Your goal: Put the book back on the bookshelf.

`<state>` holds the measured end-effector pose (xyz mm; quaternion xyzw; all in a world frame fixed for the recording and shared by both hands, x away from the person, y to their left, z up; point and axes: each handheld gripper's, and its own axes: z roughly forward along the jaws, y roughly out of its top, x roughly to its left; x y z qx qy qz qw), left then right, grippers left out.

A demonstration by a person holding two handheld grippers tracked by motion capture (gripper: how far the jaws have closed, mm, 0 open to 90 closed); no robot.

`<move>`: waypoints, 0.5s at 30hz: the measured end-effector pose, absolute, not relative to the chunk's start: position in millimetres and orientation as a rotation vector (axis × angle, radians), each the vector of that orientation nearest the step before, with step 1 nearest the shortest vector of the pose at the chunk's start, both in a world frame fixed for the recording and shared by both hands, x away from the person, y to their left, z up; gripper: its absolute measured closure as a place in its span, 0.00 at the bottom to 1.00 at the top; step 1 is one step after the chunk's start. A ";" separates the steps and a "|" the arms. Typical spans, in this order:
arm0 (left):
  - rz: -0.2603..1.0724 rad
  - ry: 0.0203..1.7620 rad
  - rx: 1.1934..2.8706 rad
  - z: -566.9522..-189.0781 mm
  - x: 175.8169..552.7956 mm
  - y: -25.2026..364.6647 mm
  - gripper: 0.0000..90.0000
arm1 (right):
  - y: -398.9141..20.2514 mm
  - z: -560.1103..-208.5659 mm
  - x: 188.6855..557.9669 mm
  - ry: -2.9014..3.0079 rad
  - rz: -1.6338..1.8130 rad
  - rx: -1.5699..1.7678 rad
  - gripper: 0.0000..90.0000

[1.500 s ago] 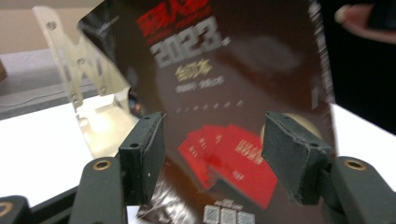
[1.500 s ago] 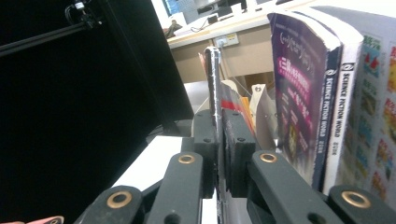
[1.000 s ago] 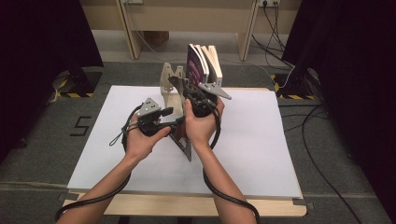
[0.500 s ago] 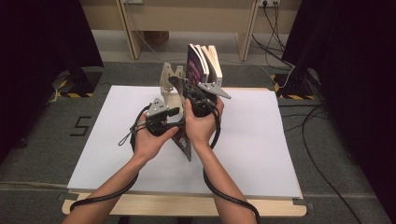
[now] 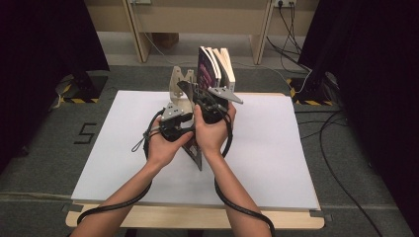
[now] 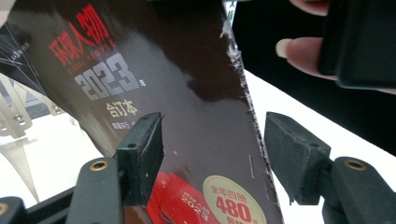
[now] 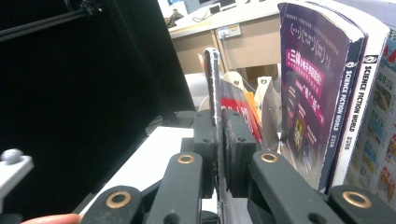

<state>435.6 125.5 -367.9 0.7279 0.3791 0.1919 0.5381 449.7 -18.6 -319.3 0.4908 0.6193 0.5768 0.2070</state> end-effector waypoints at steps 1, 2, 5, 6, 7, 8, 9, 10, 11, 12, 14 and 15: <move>0.459 0.905 1.734 -368.8 436.4 124.4 0.43 | -18.3 -319.0 449.4 1.733 1.607 1.369 0.95; 0.456 0.906 1.733 -369.3 436.9 123.8 0.43 | -18.3 -319.0 449.4 1.734 1.605 1.365 0.95; 0.437 0.913 1.729 -370.6 438.1 122.5 0.45 | -17.7 -318.4 449.6 1.738 1.603 1.364 0.95; 0.419 0.921 1.724 -372.1 440.1 121.5 0.47 | -17.4 -318.2 449.7 1.738 1.606 1.362 0.95; 0.419 0.921 1.724 -372.1 440.1 121.5 0.48 | -17.0 -318.0 449.5 1.742 1.610 1.361 0.95; 0.413 0.929 1.717 -373.2 441.0 121.2 0.48 | -16.7 -317.7 449.1 1.745 1.611 1.359 0.95; 0.413 0.932 1.714 -373.3 440.9 121.3 0.49 | -16.5 -317.3 448.6 1.749 1.609 1.363 0.95; 0.413 0.934 1.712 -373.2 440.3 121.6 0.49 | -16.6 -317.2 448.5 1.750 1.610 1.364 0.95; 0.414 0.935 1.713 -373.2 439.7 121.7 0.51 | -16.9 -317.5 449.0 1.749 1.617 1.364 0.95; 0.414 0.938 1.712 -373.1 438.3 121.4 0.53 | -17.1 -317.6 449.1 1.749 1.617 1.366 0.95; 0.417 0.939 1.716 -372.8 436.8 121.9 0.56 | -17.1 -317.9 449.5 1.754 1.613 1.358 0.95; 0.415 0.943 1.718 -372.5 436.1 122.4 0.58 | -16.7 -317.9 449.2 1.756 1.613 1.357 0.95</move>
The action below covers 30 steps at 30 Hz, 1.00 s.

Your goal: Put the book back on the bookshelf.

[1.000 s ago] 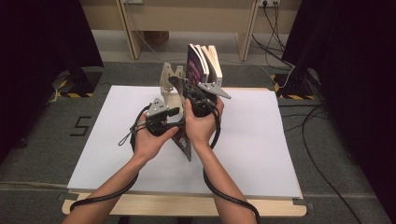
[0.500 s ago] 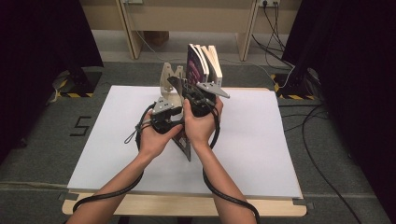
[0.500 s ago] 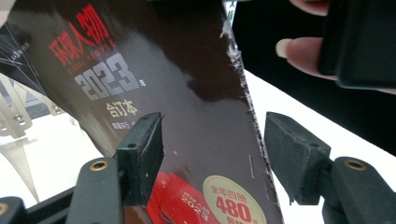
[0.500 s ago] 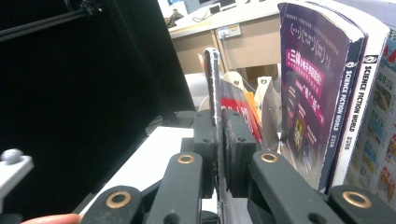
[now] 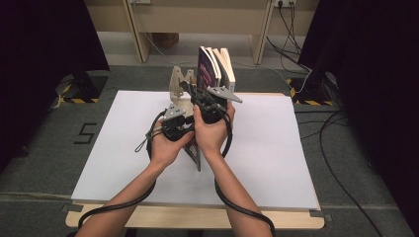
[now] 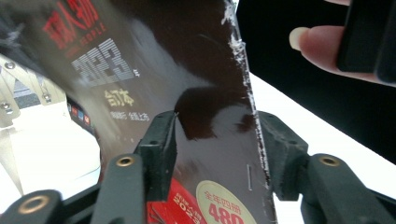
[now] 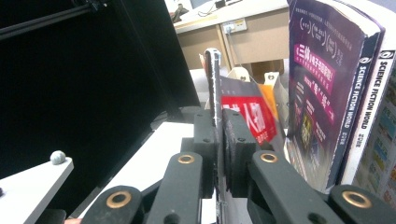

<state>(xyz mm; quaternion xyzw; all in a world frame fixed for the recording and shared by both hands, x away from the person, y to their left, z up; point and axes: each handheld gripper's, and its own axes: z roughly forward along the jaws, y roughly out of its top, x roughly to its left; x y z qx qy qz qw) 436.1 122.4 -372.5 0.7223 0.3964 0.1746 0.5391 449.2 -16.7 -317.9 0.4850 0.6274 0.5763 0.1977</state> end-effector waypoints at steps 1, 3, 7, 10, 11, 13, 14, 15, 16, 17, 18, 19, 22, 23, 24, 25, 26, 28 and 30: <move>0.415 0.943 1.718 -372.5 436.1 122.4 0.60 | -16.7 -317.9 449.2 1.756 1.613 1.357 0.95; 0.384 0.975 1.693 -371.8 434.3 125.4 0.64 | -17.1 -317.5 448.2 1.762 1.608 1.348 0.95; 0.371 1.010 1.676 -370.9 432.1 128.1 0.71 | -15.8 -317.0 448.8 1.760 1.611 1.328 0.95; 0.380 1.030 1.675 -370.5 430.0 128.9 0.75 | -14.2 -316.8 448.8 1.767 1.601 1.325 0.95; 0.395 1.047 1.668 -370.5 427.9 129.5 0.78 | -11.3 -317.1 448.9 1.771 1.588 1.311 0.94; 0.419 1.055 1.672 -370.4 426.0 130.7 0.81 | -9.0 -317.1 448.6 1.776 1.580 1.310 0.94; 0.429 1.055 1.677 -370.4 425.4 131.0 0.83 | -8.6 -317.6 449.2 1.777 1.571 1.296 0.93; 0.435 1.054 1.678 -370.5 425.0 131.3 0.84 | -7.2 -317.9 448.8 1.778 1.568 1.296 0.93; 0.449 1.054 1.682 -370.1 424.3 132.7 0.85 | -6.7 -318.1 448.6 1.780 1.566 1.287 0.92; 0.449 1.054 1.682 -370.1 424.3 132.7 0.86 | -6.0 -318.5 448.1 1.783 1.569 1.273 0.91; 0.480 1.053 1.687 -369.5 422.6 133.8 0.87 | -5.5 -318.9 447.9 1.780 1.572 1.266 0.90; 0.480 1.053 1.687 -369.5 422.6 133.8 0.88 | -5.5 -318.9 447.9 1.780 1.572 1.266 0.90; 0.571 1.050 1.699 -369.1 421.3 140.0 0.96 | -4.0 -317.9 447.1 1.786 1.572 1.219 0.79; 0.546 1.052 1.690 -369.0 422.1 142.4 0.96 | -4.3 -317.1 446.3 1.780 1.573 1.208 0.77; 0.545 1.056 1.685 -368.7 422.0 143.3 0.96 | -5.3 -316.3 445.0 1.779 1.587 1.198 0.77; 0.568 1.053 1.686 -368.1 421.1 143.6 0.96 | -6.6 -315.4 443.8 1.780 1.596 1.197 0.76; 0.582 1.044 1.692 -367.4 420.4 144.1 0.96 | -8.4 -314.8 442.4 1.772 1.604 1.186 0.74; 0.573 1.043 1.689 -367.1 420.4 144.8 0.96 | -15.2 -313.0 438.2 1.752 1.640 1.191 0.73; 0.564 1.044 1.685 -367.2 420.7 146.7 0.96 | -23.1 -312.2 434.9 1.731 1.648 1.188 0.73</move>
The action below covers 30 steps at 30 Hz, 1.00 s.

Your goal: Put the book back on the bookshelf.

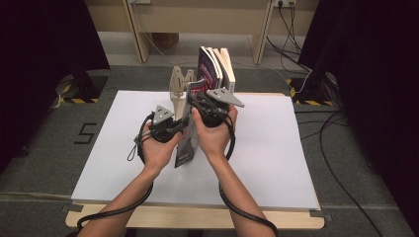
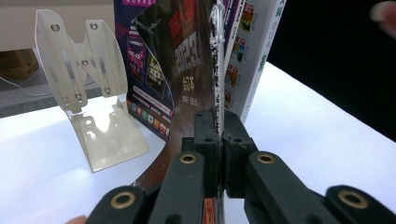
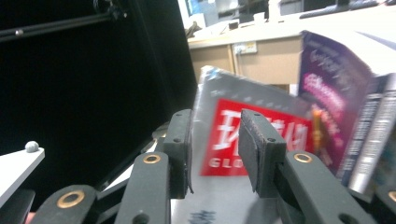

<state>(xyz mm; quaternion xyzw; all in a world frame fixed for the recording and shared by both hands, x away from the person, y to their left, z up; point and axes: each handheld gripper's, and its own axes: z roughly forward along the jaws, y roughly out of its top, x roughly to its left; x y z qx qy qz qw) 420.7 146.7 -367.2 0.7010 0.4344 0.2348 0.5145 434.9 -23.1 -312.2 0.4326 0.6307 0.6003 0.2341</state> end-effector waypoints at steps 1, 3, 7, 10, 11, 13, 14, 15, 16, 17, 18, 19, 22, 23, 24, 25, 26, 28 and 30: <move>0.562 1.045 1.680 -367.4 420.9 147.6 0.96 | -30.1 -312.2 432.6 1.720 1.652 1.187 0.73; 0.559 1.044 1.677 -367.4 421.0 148.7 0.96 | -41.7 -313.2 429.3 1.696 1.665 1.199 0.72; 0.560 1.035 1.653 -367.1 419.4 154.1 0.96 | -65.8 -320.5 424.1 1.674 1.633 1.241 0.73; 0.560 1.030 1.647 -366.7 418.4 157.5 0.96 | -84.7 -331.2 419.6 1.638 1.623 1.270 0.73; 0.561 1.028 1.649 -366.3 418.1 158.9 0.96 | -91.3 -336.0 417.0 1.620 1.602 1.266 0.74; 0.559 1.025 1.645 -366.0 418.0 160.0 0.97 | -96.8 -341.3 414.6 1.613 1.591 1.275 0.74; 0.562 1.021 1.648 -365.3 418.0 161.5 0.97 | -108.6 -355.2 410.3 1.622 1.576 1.318 0.74; 0.562 1.019 1.647 -364.9 418.0 162.2 0.97 | -112.7 -360.1 409.3 1.623 1.560 1.326 0.74; 0.565 1.015 1.647 -364.1 417.9 163.3 0.97 | -112.7 -360.1 409.3 1.623 1.560 1.326 0.74; 0.571 1.007 1.643 -362.0 417.5 165.6 0.97 | -123.4 -372.9 407.4 1.623 1.537 1.359 0.74; 0.574 1.003 1.644 -360.8 417.3 167.1 0.97 | -128.7 -379.1 406.5 1.620 1.530 1.383 0.74; 0.574 1.003 1.644 -360.8 417.3 167.1 0.97 | -128.7 -379.1 406.5 1.620 1.530 1.383 0.74; 0.576 0.991 1.634 -357.1 418.0 175.1 0.97 | -151.7 -403.6 404.0 1.613 1.464 1.435 0.74; 0.575 0.995 1.626 -356.8 418.2 176.8 0.97 | -155.7 -407.5 403.2 1.610 1.455 1.447 0.74; 0.575 0.995 1.626 -356.8 418.2 176.8 0.97 | -155.7 -407.5 403.2 1.610 1.455 1.447 0.74; 0.577 1.003 1.610 -356.2 418.5 182.1 0.97 | -165.3 -417.7 400.5 1.602 1.432 1.472 0.74; 0.579 1.007 1.604 -356.1 418.3 184.1 0.97 | -169.5 -422.9 399.4 1.598 1.430 1.493 0.74; 0.588 1.011 1.597 -355.2 417.6 187.3 0.97 | -176.9 -432.3 397.0 1.592 1.411 1.516 0.74; 0.600 1.012 1.593 -354.0 416.8 188.9 0.97 | -183.2 -440.1 395.2 1.591 1.408 1.533 0.74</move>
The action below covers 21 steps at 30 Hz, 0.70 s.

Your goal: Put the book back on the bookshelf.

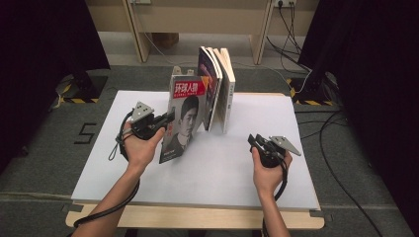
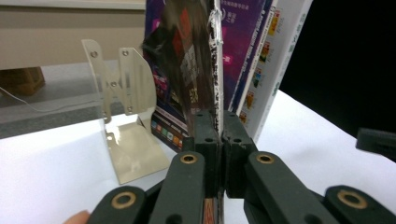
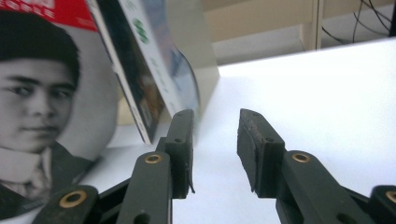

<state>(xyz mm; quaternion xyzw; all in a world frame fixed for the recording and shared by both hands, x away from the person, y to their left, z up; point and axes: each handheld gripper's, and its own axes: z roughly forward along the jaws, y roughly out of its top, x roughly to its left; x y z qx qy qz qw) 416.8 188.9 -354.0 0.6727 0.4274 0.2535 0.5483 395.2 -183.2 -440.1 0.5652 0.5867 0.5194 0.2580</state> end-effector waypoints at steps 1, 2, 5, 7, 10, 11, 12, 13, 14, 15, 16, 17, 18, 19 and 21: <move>0.602 1.013 1.590 -352.9 416.6 190.1 0.97 | -185.1 -442.6 394.6 1.589 1.406 1.541 0.74; 0.601 1.015 1.585 -352.1 416.7 191.1 0.97 | -188.0 -446.1 393.5 1.581 1.400 1.554 0.74; 0.602 1.017 1.576 -350.3 417.6 193.9 0.97 | -193.2 -452.3 394.5 1.584 1.381 1.563 0.74; 0.601 1.019 1.572 -349.8 418.2 195.6 0.97 | -195.5 -456.0 395.2 1.583 1.362 1.572 0.74; 0.603 1.023 1.567 -349.0 418.6 197.6 0.97 | -196.7 -462.6 396.6 1.594 1.345 1.592 0.73; 0.603 1.023 1.567 -349.0 418.6 197.6 0.97 | -196.4 -464.0 396.5 1.597 1.345 1.596 0.73; 0.605 1.026 1.562 -348.5 418.2 198.5 0.97 | -196.2 -465.3 396.6 1.605 1.343 1.593 0.73; 0.612 1.030 1.552 -347.4 417.7 200.8 0.97 | -194.5 -466.2 396.4 1.606 1.344 1.609 0.73; 0.612 1.030 1.552 -347.4 417.7 200.8 0.97 | -194.5 -466.2 396.4 1.606 1.344 1.609 0.73; 0.614 1.033 1.547 -346.2 417.9 202.4 0.97 | -194.5 -467.8 397.0 1.615 1.338 1.601 0.73; 0.614 1.036 1.542 -345.4 418.4 202.9 0.97 | -194.3 -468.2 396.7 1.617 1.335 1.602 0.73; 0.614 1.036 1.542 -345.4 418.4 202.9 0.97 | -194.3 -468.2 396.7 1.617 1.335 1.602 0.73; 0.616 1.036 1.542 -344.1 419.7 203.5 0.97 | -193.5 -468.7 395.6 1.616 1.331 1.610 0.73; 0.619 1.035 1.541 -342.9 420.8 203.9 0.97 | -194.4 -469.0 395.5 1.618 1.321 1.602 0.73; 0.626 1.036 1.535 -341.1 422.2 204.5 0.97 | -195.7 -469.5 394.9 1.612 1.320 1.609 0.73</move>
